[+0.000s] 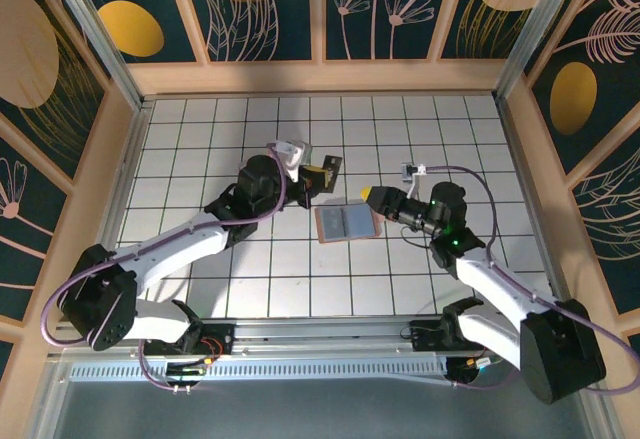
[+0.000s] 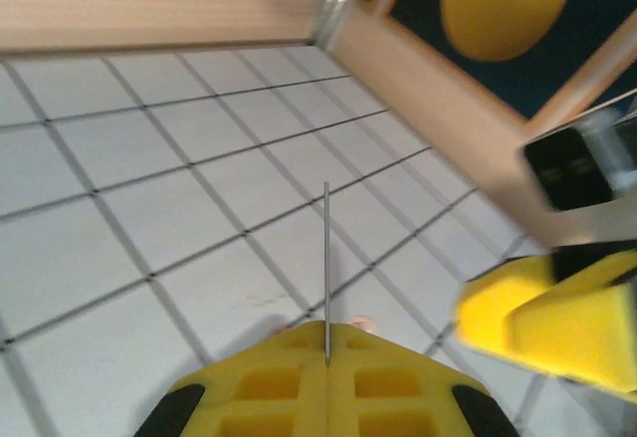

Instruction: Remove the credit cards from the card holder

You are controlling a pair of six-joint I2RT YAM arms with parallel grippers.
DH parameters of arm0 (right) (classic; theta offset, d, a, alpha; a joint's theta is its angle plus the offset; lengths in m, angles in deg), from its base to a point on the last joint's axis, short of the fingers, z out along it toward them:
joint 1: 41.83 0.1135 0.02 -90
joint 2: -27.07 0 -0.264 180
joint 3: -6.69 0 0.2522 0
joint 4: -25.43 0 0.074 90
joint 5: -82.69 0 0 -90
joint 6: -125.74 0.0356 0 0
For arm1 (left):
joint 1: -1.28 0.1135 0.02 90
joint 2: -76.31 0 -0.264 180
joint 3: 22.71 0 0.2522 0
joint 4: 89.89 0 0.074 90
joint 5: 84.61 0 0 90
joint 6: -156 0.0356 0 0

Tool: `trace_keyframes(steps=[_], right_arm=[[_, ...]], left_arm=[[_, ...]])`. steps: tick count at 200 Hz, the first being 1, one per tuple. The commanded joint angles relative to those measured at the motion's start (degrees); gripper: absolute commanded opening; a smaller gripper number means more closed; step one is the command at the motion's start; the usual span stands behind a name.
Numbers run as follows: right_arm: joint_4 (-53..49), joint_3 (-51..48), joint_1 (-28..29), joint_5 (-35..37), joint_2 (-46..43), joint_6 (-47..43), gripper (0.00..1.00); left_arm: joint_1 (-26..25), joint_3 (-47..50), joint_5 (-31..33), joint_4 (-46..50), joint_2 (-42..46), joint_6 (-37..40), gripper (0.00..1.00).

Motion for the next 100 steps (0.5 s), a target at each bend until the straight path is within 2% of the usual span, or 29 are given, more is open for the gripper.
trace_keyframes(steps=[1, 49, 100], right_arm=[[-14.3, 3.1, 0.2, 8.6, -3.0, -7.1, 0.41], [-21.9, 4.3, 0.2, 15.4, -4.8, -8.1, 0.44], [-23.8, 4.5, 0.2, 19.3, -5.8, -7.8, 0.53]], left_arm=[[2.4, -4.1, 6.7, 13.4, 0.3, 17.7, 0.0], [9.2, -9.3, 9.1, 23.9, -2.4, 36.2, 0.0], [15.3, -12.5, 9.3, 31.7, -5.8, 47.9, 0.0]])
